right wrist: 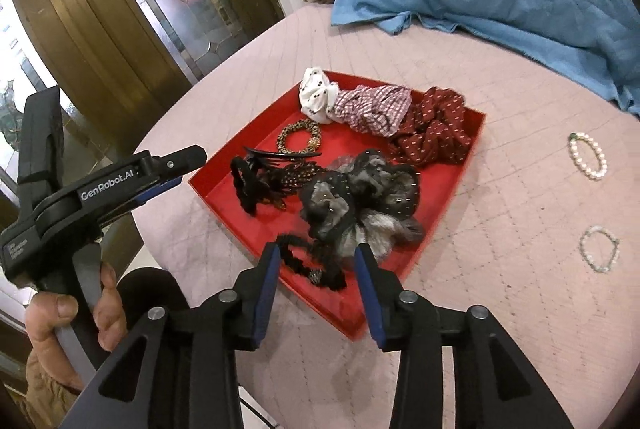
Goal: Organize jewelry
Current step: 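Move both tools back toward the two bracelets on the bed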
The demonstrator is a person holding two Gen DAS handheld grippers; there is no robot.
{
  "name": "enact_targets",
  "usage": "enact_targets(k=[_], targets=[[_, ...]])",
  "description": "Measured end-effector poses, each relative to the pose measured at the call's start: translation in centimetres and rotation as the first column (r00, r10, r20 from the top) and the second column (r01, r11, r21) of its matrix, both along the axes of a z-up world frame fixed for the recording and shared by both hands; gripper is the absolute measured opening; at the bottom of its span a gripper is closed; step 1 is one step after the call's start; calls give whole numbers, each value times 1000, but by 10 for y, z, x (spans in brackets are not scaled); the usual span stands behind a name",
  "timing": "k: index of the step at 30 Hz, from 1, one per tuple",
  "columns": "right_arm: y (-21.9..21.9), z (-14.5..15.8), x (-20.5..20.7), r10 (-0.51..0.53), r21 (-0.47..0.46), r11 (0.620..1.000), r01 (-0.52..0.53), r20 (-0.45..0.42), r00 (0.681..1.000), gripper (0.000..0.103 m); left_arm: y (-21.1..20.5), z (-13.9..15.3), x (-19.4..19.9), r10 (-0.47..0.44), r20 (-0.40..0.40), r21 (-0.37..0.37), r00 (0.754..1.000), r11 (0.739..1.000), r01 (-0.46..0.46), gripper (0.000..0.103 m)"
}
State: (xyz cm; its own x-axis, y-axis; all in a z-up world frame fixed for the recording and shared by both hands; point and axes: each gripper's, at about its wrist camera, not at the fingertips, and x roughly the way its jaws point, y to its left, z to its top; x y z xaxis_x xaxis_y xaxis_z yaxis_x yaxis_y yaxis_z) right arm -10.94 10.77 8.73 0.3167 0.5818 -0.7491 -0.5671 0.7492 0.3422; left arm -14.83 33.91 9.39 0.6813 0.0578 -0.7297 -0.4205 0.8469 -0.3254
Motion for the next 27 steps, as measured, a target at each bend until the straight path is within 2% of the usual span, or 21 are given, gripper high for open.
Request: enact_targets(k=[9, 13, 16, 23, 27], targets=[[-38, 1, -5, -59, -4, 998, 59, 15, 998, 45, -24, 15, -1, -56, -5, 40, 998, 998, 56, 57], [-65, 2, -7, -104, -11, 994, 104, 36, 994, 53, -38, 20, -3, -94, -11, 64, 996, 993, 94, 61], [-94, 0, -7, -150, -25, 988, 152, 43, 988, 53, -54, 22, -2, -126, -23, 94, 992, 987, 127, 61], [-174, -12, -3, -315, -41, 948, 315, 15, 949, 53, -98, 22, 5, -214, -55, 156, 975, 963, 221, 61], [-203, -13, -4, -385, -78, 918, 388, 48, 922, 54, -128, 23, 6, -276, -75, 200, 958, 937, 286, 62]])
